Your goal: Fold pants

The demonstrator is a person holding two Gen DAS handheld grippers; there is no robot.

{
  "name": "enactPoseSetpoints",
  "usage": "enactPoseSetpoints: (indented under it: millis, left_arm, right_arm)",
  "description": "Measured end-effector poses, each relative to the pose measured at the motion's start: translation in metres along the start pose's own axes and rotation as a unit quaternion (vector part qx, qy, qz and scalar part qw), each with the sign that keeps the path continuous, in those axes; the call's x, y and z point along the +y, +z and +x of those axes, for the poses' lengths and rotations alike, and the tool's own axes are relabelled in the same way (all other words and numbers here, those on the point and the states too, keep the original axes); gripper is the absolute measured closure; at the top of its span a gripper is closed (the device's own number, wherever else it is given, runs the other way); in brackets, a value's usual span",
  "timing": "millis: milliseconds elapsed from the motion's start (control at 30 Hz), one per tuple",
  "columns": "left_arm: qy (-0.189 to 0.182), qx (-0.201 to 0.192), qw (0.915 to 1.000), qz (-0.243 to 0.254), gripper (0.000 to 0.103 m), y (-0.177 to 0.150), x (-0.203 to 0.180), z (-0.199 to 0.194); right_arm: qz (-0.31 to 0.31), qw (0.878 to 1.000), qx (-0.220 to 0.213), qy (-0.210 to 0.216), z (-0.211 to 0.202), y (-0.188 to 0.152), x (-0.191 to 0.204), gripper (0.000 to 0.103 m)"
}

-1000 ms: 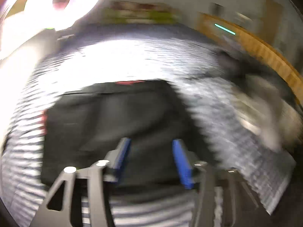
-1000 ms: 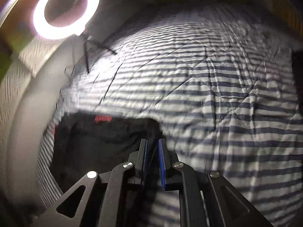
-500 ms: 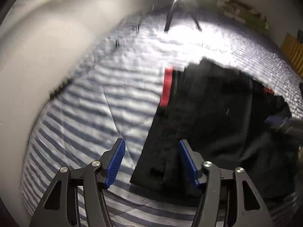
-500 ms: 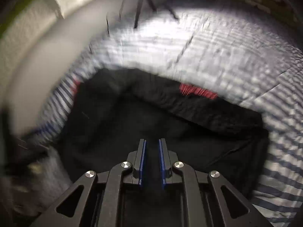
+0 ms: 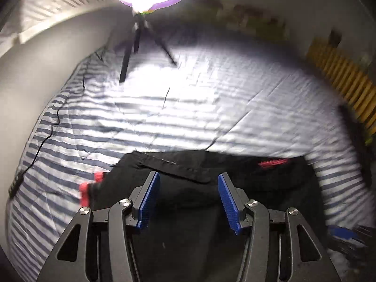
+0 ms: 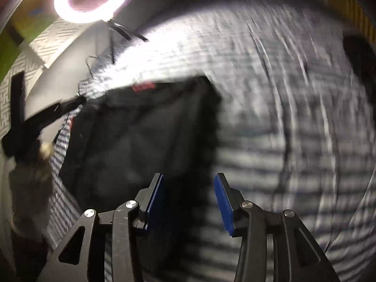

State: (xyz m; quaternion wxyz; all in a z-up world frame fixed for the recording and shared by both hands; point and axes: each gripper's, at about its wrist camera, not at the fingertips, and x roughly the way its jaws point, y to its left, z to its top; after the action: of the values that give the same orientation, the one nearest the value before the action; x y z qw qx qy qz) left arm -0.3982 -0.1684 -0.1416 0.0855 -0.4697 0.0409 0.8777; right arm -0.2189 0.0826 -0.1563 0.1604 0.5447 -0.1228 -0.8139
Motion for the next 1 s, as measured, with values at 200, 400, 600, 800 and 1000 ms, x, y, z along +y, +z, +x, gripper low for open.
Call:
enactPoseSetpoints:
  millis: [200,400,600,800,1000]
  left_arm:
    - [0.079,0.012,0.9946,0.066,0.049,-0.009,-0.018,0.023]
    - [0.01,-0.014,0.9992,0.035,0.049,-0.029,-0.014,-0.043]
    - [-0.004,0.017,0.998,0.061,0.049,-0.079,-0.027,-0.043]
    - [0.018,0.019,0.9986,0.046,0.051,-0.1,-0.033,-0.051]
    - [-0.019,-0.018,0.9975,0.066,0.051,-0.121,-0.065,-0.092]
  right_arm:
    - [0.016,0.998,0.017,0.06,0.01,-0.019,-0.009,0.05]
    - [0.01,0.995,0.027,0.1,0.018,-0.018,0.006,0.05]
    - [-0.011,0.996,0.028,0.083,0.026,-0.023,0.025,0.078]
    - [0.018,0.994,0.043,0.102,0.023,-0.018,0.012,0.092]
    - [0.022,0.992,0.041,0.116,0.022,-0.019,0.015,0.068]
